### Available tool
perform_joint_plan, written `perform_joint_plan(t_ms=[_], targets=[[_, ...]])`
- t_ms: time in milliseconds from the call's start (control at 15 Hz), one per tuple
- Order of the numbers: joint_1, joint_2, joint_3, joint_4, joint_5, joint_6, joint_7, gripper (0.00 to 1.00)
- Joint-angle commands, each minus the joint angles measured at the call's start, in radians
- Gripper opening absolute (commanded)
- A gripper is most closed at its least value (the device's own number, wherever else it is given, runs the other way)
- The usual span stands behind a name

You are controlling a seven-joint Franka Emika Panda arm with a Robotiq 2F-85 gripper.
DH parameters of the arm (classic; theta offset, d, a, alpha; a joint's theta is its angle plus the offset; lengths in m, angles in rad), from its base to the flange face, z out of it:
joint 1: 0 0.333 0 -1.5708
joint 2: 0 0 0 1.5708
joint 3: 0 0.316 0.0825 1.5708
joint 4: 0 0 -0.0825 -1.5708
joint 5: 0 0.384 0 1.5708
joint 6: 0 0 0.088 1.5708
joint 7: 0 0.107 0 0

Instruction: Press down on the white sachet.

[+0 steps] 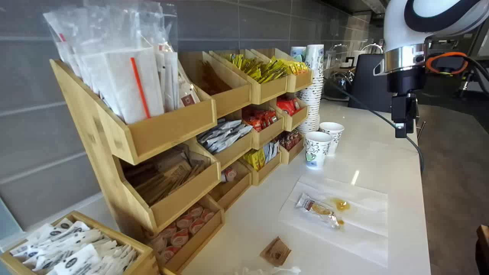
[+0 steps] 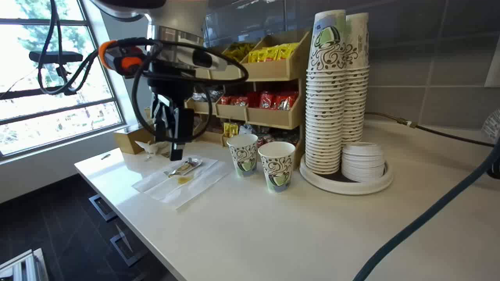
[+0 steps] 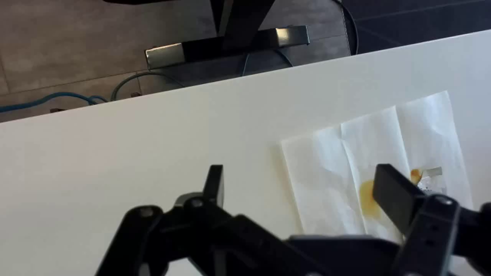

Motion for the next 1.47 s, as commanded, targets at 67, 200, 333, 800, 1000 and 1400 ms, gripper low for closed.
perform_joint_plan(t_ms=[67, 200, 333, 800, 1000, 1400], targets=[[-0.021, 0.002, 0.02, 0.002, 0.004, -0.003, -0.004, 1.0], [-0.021, 0.002, 0.02, 0.002, 0.004, -0.003, -0.004, 1.0], [-0.021, 0.002, 0.02, 0.002, 0.004, -0.003, -0.004, 1.0], [0.056, 0.041, 0.12, 0.003, -0.006, -0.028, -0.038, 1.0], [0.116, 0.091, 0.196, 0.017, -0.002, -0.023, -0.063, 1.0], [0.172, 0.14, 0.282, 0.003, -0.004, 0.009, -0.044, 1.0]])
